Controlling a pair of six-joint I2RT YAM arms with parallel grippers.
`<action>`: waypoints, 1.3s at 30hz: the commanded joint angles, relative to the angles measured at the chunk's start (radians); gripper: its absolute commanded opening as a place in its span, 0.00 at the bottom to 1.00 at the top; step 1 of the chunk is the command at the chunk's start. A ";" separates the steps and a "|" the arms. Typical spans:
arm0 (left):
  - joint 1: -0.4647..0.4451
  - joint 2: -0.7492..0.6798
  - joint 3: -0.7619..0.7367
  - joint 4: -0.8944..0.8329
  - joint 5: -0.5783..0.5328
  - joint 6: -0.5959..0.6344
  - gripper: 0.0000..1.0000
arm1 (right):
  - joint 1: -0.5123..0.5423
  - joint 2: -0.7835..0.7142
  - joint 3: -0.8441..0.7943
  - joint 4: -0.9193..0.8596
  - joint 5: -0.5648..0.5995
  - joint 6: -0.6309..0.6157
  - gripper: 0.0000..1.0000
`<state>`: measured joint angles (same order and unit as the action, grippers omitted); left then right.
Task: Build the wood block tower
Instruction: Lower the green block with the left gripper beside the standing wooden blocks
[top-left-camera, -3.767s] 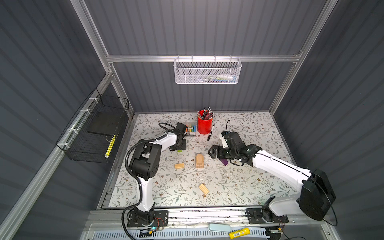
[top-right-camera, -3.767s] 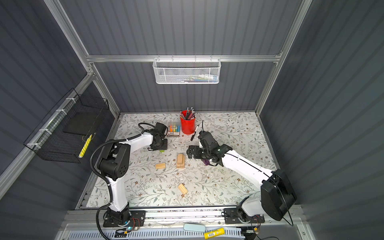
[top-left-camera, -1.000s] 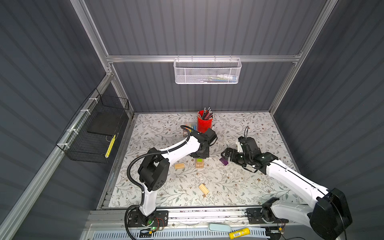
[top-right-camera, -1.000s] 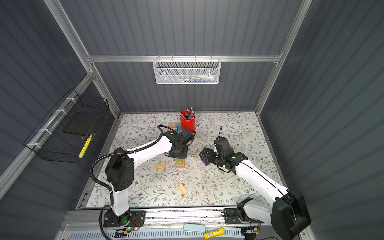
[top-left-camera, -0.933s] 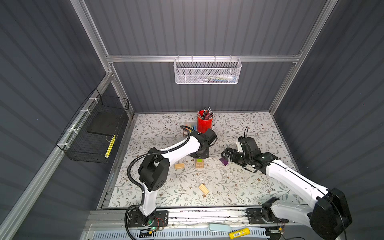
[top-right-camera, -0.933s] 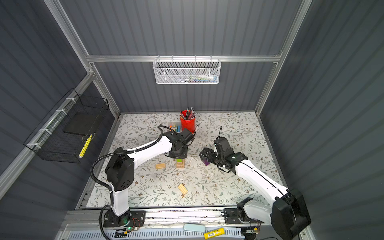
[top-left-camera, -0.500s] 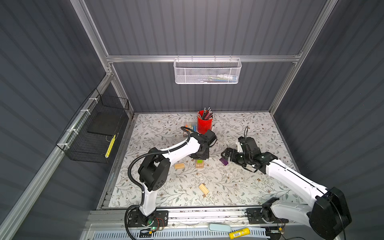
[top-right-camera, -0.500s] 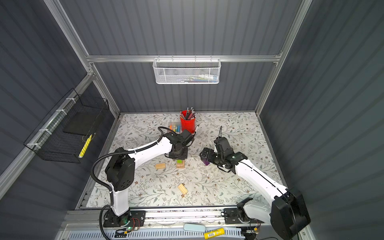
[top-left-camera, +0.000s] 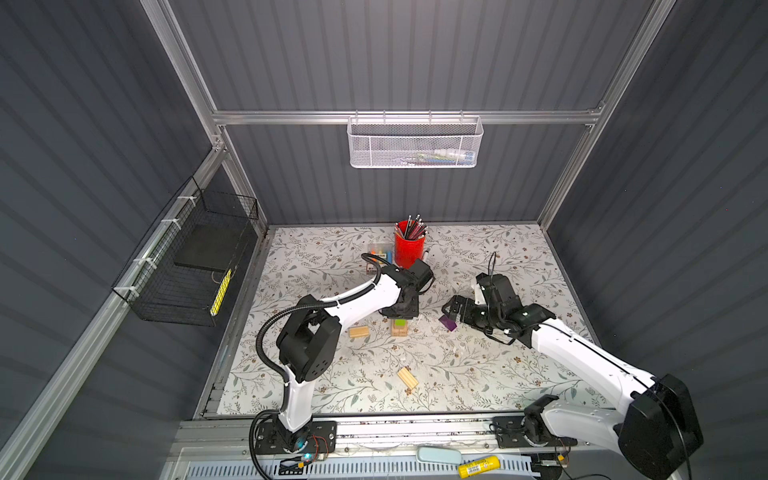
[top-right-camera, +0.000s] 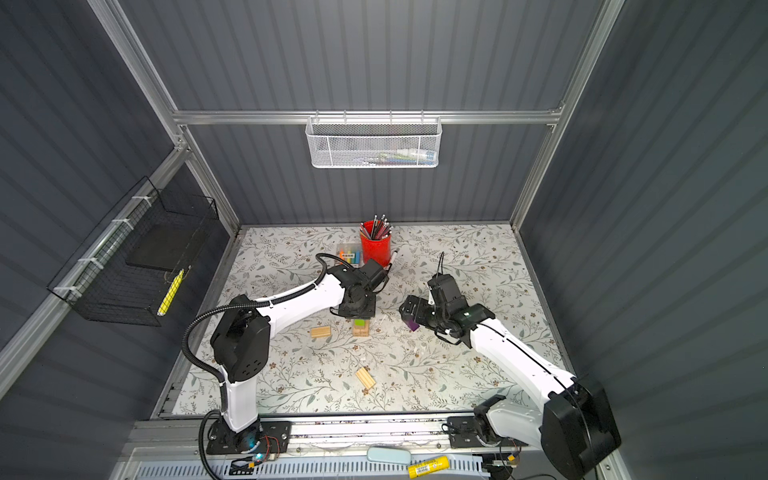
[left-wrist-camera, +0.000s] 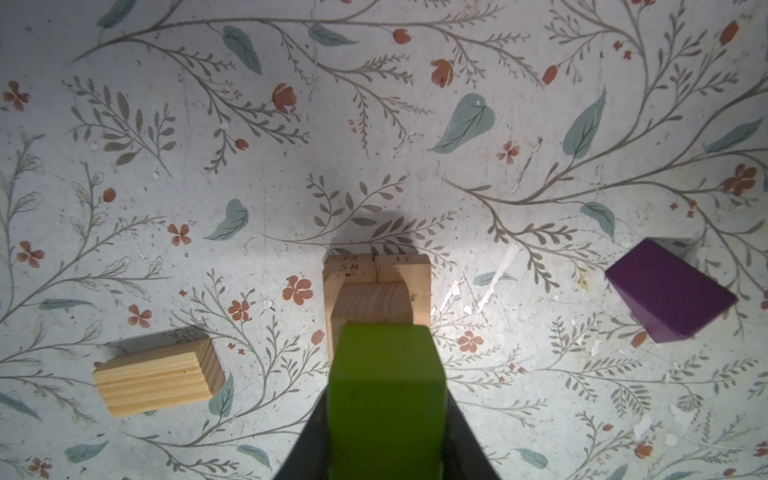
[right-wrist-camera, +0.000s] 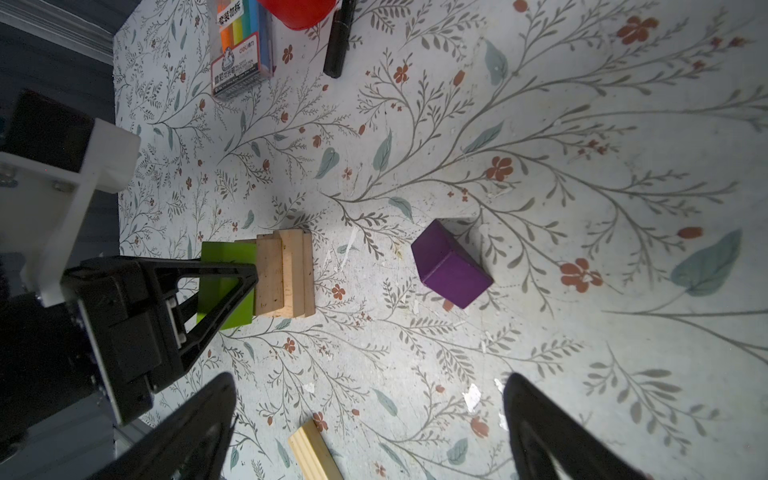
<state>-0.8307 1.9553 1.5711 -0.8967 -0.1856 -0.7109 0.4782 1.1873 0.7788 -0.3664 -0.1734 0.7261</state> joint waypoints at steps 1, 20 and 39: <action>-0.006 0.030 -0.013 -0.036 -0.014 -0.015 0.17 | -0.007 -0.002 0.007 0.003 -0.003 0.009 0.99; -0.006 0.025 -0.016 -0.024 -0.023 -0.027 0.30 | -0.008 -0.005 0.010 0.003 -0.006 0.010 0.99; -0.006 0.011 -0.054 0.035 0.008 -0.039 0.41 | -0.009 -0.009 0.005 0.001 -0.007 0.012 0.99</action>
<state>-0.8307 1.9572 1.5280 -0.8696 -0.1978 -0.7330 0.4736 1.1873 0.7788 -0.3660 -0.1776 0.7330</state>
